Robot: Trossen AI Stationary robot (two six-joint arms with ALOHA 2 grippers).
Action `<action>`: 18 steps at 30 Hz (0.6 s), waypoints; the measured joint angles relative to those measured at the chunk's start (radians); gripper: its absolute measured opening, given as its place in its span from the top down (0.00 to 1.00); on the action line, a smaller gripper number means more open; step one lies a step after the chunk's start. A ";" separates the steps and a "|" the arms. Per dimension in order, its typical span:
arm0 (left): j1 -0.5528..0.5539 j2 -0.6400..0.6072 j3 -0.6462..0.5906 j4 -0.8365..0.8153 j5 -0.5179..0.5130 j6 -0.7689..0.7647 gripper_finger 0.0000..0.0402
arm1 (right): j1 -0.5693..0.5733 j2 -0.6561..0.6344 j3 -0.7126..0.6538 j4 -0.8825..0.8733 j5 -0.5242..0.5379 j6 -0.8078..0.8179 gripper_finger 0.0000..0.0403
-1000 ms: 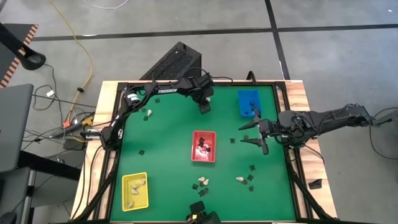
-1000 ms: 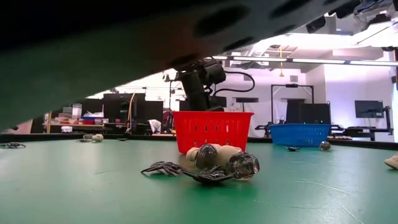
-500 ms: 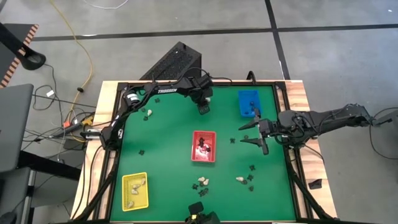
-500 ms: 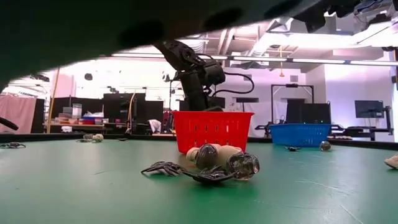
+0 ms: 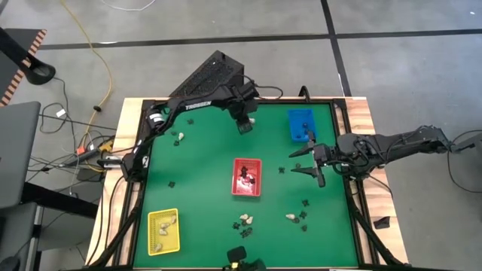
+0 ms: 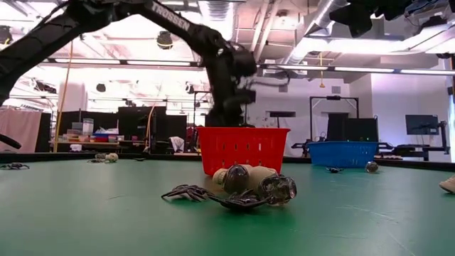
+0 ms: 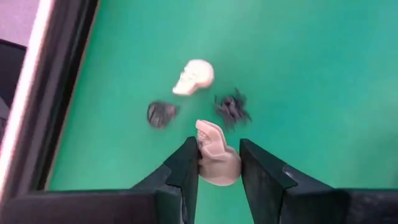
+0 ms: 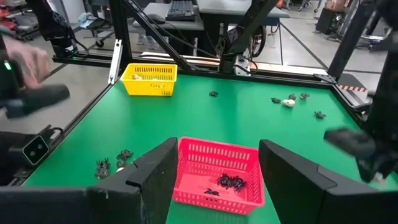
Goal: Sort Halloween decoration
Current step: Put the white skull toy into the yellow bin
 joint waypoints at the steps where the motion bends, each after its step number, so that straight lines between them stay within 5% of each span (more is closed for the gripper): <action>1: -0.001 -0.014 0.009 -0.028 0.003 0.000 0.78 | 0.000 0.000 0.000 0.000 0.000 0.000 0.37; 10: -0.091 -0.230 0.023 -0.381 0.122 -0.061 0.78 | 0.000 0.000 0.000 -0.004 0.000 0.005 0.37; 18: -0.407 -0.487 -0.092 -0.458 -0.018 -0.279 0.78 | 0.002 0.002 0.000 0.000 -0.002 0.012 0.37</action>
